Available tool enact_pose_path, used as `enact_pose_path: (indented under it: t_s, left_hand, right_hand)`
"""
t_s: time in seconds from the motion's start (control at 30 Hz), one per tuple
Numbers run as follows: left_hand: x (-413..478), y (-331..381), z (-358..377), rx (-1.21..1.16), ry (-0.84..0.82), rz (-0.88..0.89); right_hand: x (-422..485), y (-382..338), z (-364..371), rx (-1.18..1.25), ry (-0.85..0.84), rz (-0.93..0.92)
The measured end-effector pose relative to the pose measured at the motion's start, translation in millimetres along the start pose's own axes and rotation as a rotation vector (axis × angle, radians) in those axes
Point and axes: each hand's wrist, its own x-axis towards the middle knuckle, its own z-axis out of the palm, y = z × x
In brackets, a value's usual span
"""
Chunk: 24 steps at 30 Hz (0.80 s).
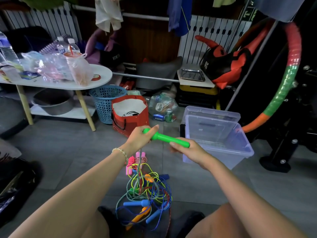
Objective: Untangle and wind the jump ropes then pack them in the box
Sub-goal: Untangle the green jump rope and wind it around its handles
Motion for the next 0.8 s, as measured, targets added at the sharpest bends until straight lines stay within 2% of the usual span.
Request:
enact_pose_path:
  t_s: [0.07, 0.13, 0.17, 0.2, 0.27, 0.33, 0.43, 0.53, 0.7, 0.8]
  left_hand:
    - [5.0, 0.6, 3.6, 0.113, 0.07, -0.058]
    - [4.7, -1.4, 5.0, 0.224, 0.134, -0.301]
    - [1.6, -1.5, 6.0, 0.156, 0.094, -0.462]
    - [-1.8, -1.4, 7.9, -0.02, 0.03, -0.577]
    - [-7.8, 3.6, 10.4, -0.521, -0.039, -0.667]
    - [-10.0, 3.9, 10.2, -0.793, 0.063, -0.624]
    - [-12.6, 10.5, 6.6, -0.898, 0.058, -0.509]
    - [-13.6, 29.5, -4.0, -0.854, -0.007, -0.401]
    - [-15.6, 50.4, -30.9, -0.655, -0.187, -0.322]
    - [-16.2, 53.2, -47.5, -0.567, -0.176, -0.271]
  right_hand:
    - [0.1, -3.9, 5.7, 0.148, 0.013, 0.002]
    - [0.0, -2.3, 11.0, 0.12, 0.038, -0.022]
    - [-1.0, -0.8, 14.9, 0.062, 0.037, -0.047]
    - [-2.9, 1.8, 19.6, 0.007, 0.018, -0.083]
    - [-9.0, 4.7, 30.0, -0.074, -0.036, -0.147]
    - [-16.2, 5.6, 37.2, -0.08, -0.087, -0.153]
    - [-20.4, 2.7, 40.5, 0.06, -0.078, -0.037]
    - [-18.1, -4.8, 43.0, 0.335, -0.207, 0.021]
    - [-7.4, -28.5, 43.4, 0.234, -0.333, -0.059]
    - [-6.1, -41.4, 41.8, 0.274, -0.43, -0.04]
